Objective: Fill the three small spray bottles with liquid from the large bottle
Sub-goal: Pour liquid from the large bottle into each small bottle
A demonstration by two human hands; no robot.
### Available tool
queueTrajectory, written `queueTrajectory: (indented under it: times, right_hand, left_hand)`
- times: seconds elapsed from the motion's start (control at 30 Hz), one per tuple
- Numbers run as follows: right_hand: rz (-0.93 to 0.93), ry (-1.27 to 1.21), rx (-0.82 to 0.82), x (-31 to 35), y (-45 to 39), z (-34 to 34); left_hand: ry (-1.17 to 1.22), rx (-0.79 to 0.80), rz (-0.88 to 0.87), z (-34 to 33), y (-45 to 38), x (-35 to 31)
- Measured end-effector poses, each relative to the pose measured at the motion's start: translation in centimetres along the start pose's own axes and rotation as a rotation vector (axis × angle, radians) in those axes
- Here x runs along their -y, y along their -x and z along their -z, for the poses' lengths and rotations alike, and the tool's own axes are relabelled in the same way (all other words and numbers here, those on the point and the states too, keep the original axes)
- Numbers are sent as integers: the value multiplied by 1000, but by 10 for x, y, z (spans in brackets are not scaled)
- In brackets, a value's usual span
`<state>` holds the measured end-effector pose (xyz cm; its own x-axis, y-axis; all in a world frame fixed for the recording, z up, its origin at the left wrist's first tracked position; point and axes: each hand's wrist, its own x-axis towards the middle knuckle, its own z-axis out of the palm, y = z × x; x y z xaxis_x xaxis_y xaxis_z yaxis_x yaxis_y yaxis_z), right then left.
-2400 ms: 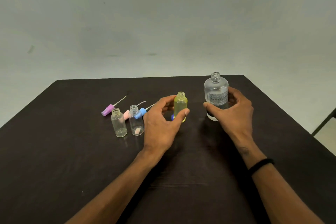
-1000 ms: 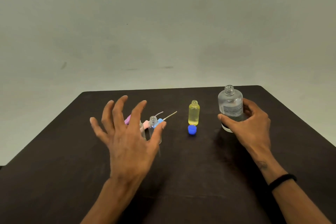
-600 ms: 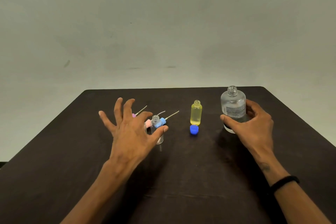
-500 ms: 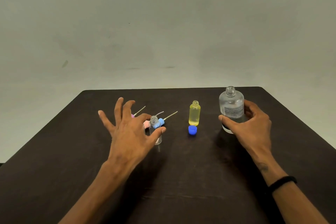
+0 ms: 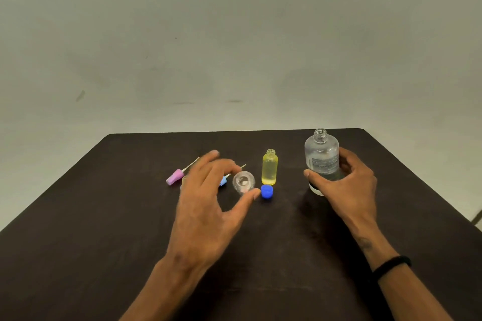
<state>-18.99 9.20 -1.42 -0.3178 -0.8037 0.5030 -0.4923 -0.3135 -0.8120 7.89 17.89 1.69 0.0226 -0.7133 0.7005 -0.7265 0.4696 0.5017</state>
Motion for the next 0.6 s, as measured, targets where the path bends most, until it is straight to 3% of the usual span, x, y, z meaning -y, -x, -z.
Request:
queueTrajectory:
  times: [0.17, 0.47, 0.6]
  right_hand:
    - [1, 1, -10, 2, 0, 1]
    - [119, 88, 14, 2, 1, 0]
    - [231, 133, -2, 3, 2, -1]
  left_hand:
    - [258, 53, 102, -30, -1, -22]
    - [337, 61, 187, -63, 6, -4]
    - [497, 75, 309, -65, 6, 0]
